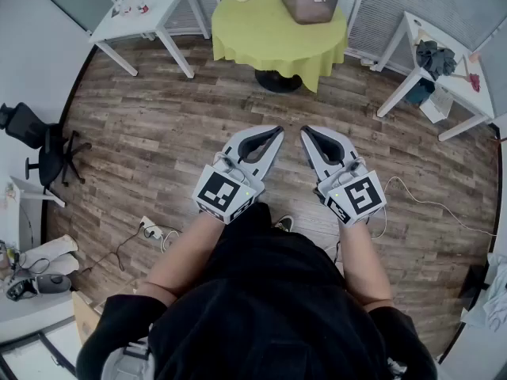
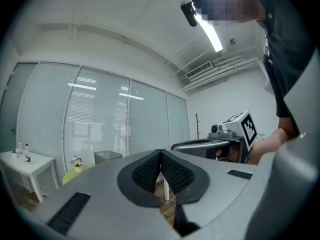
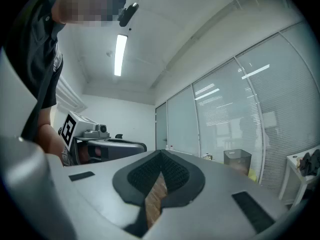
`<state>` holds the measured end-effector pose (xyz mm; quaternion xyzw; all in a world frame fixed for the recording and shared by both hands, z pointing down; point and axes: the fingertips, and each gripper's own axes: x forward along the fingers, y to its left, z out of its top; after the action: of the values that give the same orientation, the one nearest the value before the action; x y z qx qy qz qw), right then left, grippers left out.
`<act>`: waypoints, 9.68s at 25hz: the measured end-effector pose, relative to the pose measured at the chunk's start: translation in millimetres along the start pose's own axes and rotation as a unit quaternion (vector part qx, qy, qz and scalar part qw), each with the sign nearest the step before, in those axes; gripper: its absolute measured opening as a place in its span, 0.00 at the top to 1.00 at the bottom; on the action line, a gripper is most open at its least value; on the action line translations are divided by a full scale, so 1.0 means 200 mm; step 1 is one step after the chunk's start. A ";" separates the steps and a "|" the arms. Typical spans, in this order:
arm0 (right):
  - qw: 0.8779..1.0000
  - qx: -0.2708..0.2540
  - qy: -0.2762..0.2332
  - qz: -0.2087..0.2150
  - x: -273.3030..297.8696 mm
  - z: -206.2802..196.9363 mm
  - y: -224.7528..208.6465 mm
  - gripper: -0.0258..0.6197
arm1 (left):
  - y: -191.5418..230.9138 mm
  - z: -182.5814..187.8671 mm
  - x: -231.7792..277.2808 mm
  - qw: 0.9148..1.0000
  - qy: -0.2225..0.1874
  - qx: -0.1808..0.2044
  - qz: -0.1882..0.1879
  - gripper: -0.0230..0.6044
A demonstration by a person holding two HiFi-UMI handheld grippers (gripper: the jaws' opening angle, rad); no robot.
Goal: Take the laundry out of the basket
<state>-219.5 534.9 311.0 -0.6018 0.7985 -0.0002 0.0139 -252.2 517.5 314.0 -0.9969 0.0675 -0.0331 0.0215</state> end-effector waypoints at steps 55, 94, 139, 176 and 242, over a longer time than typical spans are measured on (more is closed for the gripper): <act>0.998 0.001 0.035 -0.061 1.05 -0.08 -0.55 0.92 | 1.17 -0.12 0.43 0.998 -0.018 -0.018 -0.053 0.95; 0.999 0.025 0.024 0.018 1.14 -0.10 -1.99 0.92 | 1.43 -0.07 1.79 1.000 0.012 -0.009 0.026 0.95; 0.993 0.030 0.085 -0.076 2.42 -0.27 -2.87 0.92 | 2.88 -0.23 2.48 0.999 0.004 -0.035 -0.039 0.95; 0.945 0.122 0.256 -0.163 2.89 -1.06 -4.06 0.89 | 3.56 -0.53 3.43 0.999 0.013 -0.014 0.028 0.95; 0.862 0.154 0.465 -0.130 3.09 -2.00 -4.24 0.32 | 3.72 -0.82 3.35 0.990 0.056 -0.047 0.123 0.95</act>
<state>416.8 -300.4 711.2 -0.6207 0.6165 -0.4044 -0.2665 300.0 -315.8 485.0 -0.9776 0.1918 -0.0832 -0.0251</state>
